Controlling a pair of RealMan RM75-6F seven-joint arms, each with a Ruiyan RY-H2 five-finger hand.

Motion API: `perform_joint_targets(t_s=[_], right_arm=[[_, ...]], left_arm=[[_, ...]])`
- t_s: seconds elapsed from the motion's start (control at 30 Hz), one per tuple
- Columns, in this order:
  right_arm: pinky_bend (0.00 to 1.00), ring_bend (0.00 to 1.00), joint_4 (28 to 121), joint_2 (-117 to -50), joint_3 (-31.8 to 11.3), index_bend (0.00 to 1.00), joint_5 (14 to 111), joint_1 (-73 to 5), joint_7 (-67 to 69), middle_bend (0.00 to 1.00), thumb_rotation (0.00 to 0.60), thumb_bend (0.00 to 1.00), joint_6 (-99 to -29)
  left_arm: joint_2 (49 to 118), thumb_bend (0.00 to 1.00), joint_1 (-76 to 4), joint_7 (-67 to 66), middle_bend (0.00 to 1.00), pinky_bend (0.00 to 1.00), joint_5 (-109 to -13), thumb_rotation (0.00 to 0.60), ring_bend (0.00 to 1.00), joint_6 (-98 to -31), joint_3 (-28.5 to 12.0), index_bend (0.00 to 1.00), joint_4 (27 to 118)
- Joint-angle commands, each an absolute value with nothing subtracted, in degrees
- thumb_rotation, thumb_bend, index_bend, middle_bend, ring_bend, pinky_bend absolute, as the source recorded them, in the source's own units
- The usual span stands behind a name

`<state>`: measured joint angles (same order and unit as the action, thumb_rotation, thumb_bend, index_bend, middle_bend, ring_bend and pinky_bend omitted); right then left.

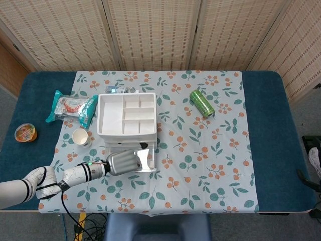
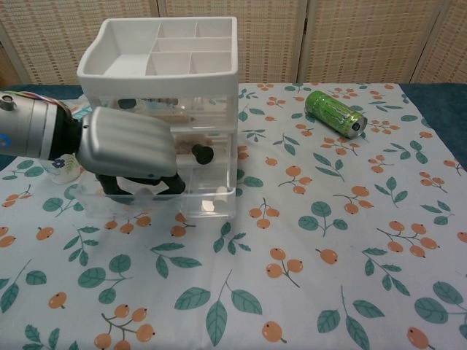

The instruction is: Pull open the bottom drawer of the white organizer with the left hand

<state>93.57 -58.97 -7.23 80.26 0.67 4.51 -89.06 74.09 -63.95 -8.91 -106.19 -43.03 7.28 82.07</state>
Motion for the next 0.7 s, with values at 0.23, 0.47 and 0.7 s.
perform_joint_targets(t_s=[0.23,0.47,0.7], right_arm=[[0.19,0.24,93.68,-58.92,-7.34,0.02,80.56,0.71,4.52,0.17,0.600,0.28,-89.37],[0.19,0.25,93.38,-59.08,-7.38,0.02,80.89,0.60,4.95,0.17,0.600,0.28,-89.36],[0.19,0.25,93.06,-59.42,-7.37,0.02,81.40,0.22,5.25,0.17,0.600,0.28,-89.06]], left_arm=[[72.88,0.30,-62.63,-8.50,0.91,1.00,-105.53,0.600,0.97,-46.62,6.34,0.59,82.45],[70.27,0.30,-59.41,-8.32,0.91,1.00,-103.42,0.600,0.97,-51.95,4.88,0.59,83.89],[66.00,0.30,-53.99,-9.30,0.91,1.00,-101.12,0.600,0.97,-57.86,4.84,0.59,87.19]])
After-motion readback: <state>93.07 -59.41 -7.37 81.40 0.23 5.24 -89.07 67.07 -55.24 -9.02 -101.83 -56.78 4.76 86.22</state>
